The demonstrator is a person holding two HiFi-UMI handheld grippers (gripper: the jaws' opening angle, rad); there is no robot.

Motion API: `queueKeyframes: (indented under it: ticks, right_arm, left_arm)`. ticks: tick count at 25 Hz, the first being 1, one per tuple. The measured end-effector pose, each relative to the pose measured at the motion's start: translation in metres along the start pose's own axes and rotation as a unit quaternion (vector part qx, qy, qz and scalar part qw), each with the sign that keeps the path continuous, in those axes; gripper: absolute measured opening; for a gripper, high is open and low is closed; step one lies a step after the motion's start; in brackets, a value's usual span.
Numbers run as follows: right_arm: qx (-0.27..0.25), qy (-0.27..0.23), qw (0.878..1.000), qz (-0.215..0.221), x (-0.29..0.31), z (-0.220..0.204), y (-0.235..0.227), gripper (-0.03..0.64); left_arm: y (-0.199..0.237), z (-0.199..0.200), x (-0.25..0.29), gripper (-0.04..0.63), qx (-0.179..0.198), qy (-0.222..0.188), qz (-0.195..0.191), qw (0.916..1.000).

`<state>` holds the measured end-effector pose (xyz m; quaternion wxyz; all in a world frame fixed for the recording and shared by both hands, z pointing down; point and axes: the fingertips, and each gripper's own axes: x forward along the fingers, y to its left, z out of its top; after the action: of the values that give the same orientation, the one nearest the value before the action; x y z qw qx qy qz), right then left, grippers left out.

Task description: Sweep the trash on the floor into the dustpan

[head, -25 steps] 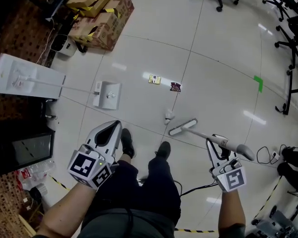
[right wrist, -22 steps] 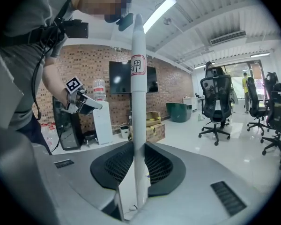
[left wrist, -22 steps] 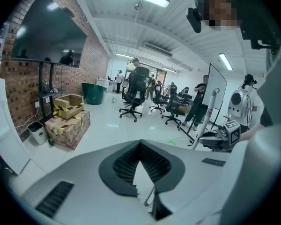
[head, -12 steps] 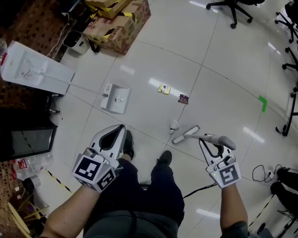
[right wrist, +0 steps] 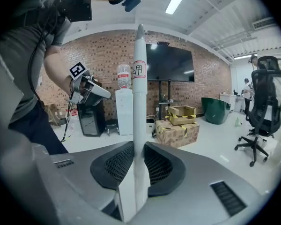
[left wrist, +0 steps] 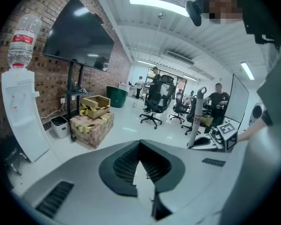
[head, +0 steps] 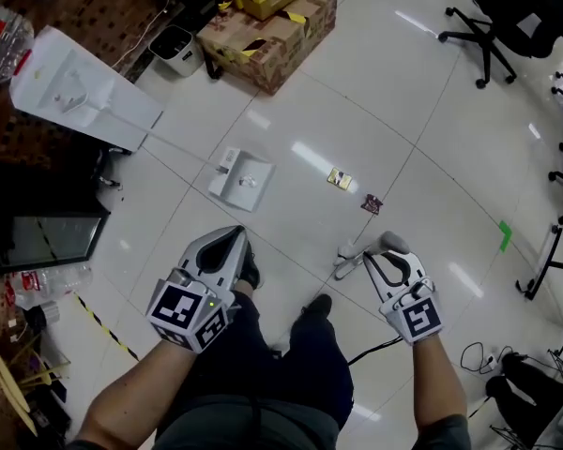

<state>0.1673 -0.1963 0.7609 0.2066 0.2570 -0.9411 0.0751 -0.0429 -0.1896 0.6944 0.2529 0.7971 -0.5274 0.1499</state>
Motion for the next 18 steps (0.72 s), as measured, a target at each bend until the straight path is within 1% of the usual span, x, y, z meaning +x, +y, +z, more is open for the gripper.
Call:
queueKeyframes:
  ticks: [2, 7, 9, 13, 15, 18]
  right_arm:
    - [0.001, 0.006, 1.000, 0.013, 0.041, 0.011, 0.010, 0.098]
    - [-0.003, 0.028, 0.999, 0.039, 0.135, 0.044, 0.027, 0.097]
    - [-0.008, 0.027, 0.998, 0.050, 0.173, 0.062, 0.033, 0.098]
    - [-0.023, 0.023, 0.997, 0.068, 0.233, 0.097, 0.050, 0.098]
    - [-0.032, 0.029, 0.996, 0.083, 0.264, 0.112, 0.060, 0.098]
    - [-0.039, 0.022, 0.994, 0.102, 0.315, 0.136, 0.074, 0.097]
  left_arm:
    - [0.041, 0.002, -0.003, 0.006, -0.009, 0.006, 0.015, 0.9998]
    - [0.123, 0.018, -0.016, 0.006, -0.024, 0.004, 0.021, 0.9995]
    - [0.154, 0.022, -0.021, 0.006, -0.029, 0.007, 0.026, 0.9992]
    - [0.199, 0.026, -0.027, 0.006, -0.042, 0.010, 0.024, 0.9988]
    - [0.222, 0.029, -0.033, 0.006, -0.043, 0.012, 0.026, 0.9986]
    - [0.260, 0.029, -0.043, 0.006, -0.046, 0.018, 0.032, 0.9983]
